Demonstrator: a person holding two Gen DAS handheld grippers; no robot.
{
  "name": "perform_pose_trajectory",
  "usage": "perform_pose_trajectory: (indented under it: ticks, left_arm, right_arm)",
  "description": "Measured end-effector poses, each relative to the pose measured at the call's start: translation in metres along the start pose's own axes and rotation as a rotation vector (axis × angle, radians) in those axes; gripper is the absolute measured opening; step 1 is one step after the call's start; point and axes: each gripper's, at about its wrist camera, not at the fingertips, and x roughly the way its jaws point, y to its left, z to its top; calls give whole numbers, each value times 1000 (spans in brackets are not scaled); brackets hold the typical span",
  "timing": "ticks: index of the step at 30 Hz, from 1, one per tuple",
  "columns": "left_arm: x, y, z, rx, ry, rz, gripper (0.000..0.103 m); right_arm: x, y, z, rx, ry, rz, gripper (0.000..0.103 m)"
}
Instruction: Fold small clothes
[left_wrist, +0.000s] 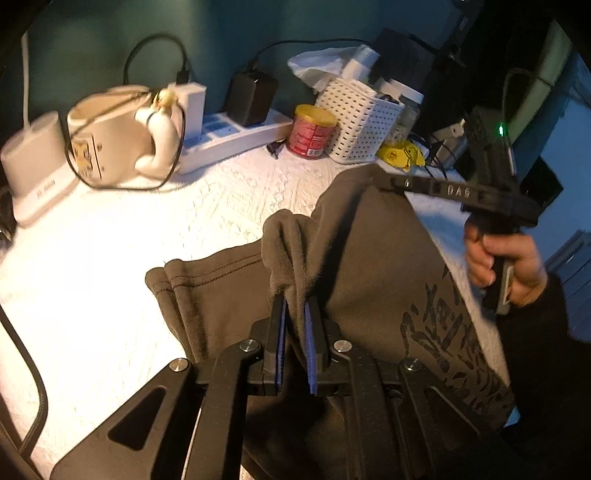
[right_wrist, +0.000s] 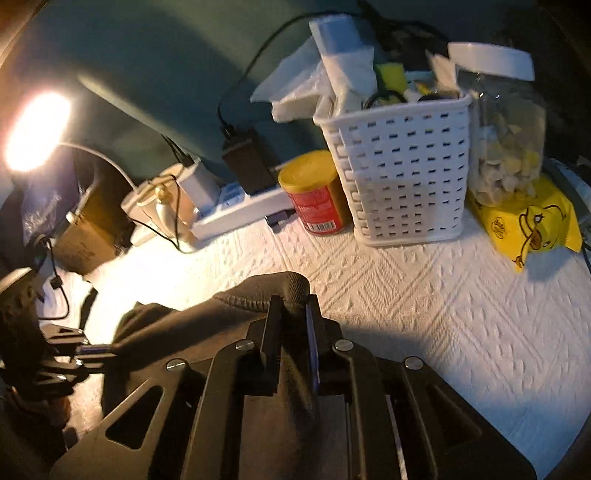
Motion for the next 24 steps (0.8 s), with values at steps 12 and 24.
perform_pose_trajectory:
  ticks: [12,24]
  left_arm:
    - [17,15,21,-45,-46,95,2]
    - [-17,13,9,-63,-90,145,4]
  right_arm:
    - [-20,6,-15,-37,-8,-127,22]
    - [-62,13,-58,-13,-22,-173,22]
